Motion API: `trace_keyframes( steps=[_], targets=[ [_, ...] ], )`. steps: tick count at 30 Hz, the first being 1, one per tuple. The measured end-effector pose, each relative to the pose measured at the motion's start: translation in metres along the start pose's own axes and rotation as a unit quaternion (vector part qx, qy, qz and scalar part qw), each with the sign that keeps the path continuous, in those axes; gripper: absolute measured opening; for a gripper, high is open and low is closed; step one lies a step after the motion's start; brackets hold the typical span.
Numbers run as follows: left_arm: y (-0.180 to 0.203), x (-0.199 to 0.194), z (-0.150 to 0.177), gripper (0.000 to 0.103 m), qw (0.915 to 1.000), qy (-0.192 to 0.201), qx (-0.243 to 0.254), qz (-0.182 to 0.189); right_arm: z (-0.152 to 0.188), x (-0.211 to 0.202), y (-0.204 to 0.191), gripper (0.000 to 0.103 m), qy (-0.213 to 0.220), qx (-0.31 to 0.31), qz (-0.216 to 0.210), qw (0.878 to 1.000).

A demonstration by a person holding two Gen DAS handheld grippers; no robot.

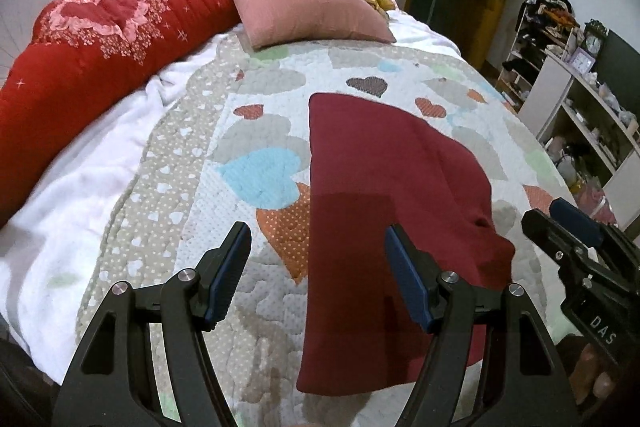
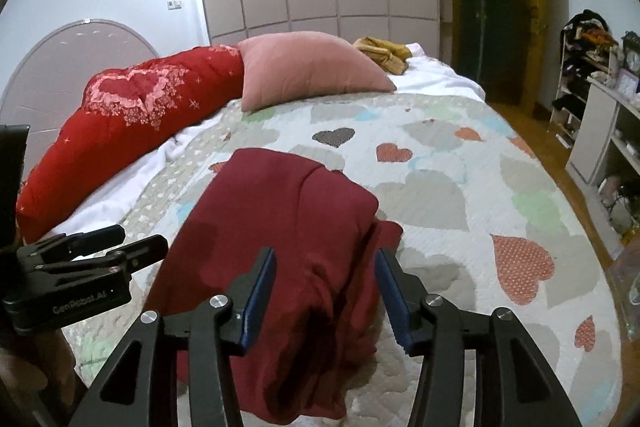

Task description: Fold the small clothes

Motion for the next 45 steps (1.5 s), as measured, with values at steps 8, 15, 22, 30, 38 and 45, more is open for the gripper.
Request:
trace_keyframes(
  steps=[8, 15, 22, 30, 38, 45],
  targets=[
    [0.005, -0.014, -0.002, 0.070, 0.9998, 0.019, 0.008, -0.001, -0.002, -0.009, -0.003, 0.063, 0.011, 0.005, -0.009, 1.000],
    [0.007, -0.018, -0.003, 0.070, 0.9996, 0.024, 0.011, -0.004, -0.002, -0.011, 0.000, 0.064, 0.009, 0.009, -0.007, 1.000],
    [0.008, -0.018, -0.002, 0.070, 0.9996, 0.024, 0.014, -0.005, -0.002, -0.011, -0.003, 0.064, 0.007, 0.009, -0.008, 1.000],
    [0.010, -0.019, -0.001, 0.070, 0.9994, 0.026, 0.020, -0.009, 0.000, -0.007, -0.006, 0.064, -0.001, 0.006, -0.010, 1.000],
    [0.010, -0.018, -0.001, 0.070, 0.9994, 0.024, 0.021, -0.010, 0.000, -0.004, -0.007, 0.064, -0.004, 0.005, -0.012, 1.000],
    [0.008, -0.014, 0.000, 0.070, 0.9995, 0.020, 0.022, -0.007, 0.002, -0.002, -0.009, 0.064, -0.008, 0.009, -0.009, 1.000]
  ],
)
Point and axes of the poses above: each gripper's, at about its wrist camera, not at the fingertips, and x roughly the way its jaws point, y to its right, z to its underside, the point moved 4 cm from there along x, roughly the way its jaws point, and after that the axes turned 4 degrees about y, right-handed, at the moved point
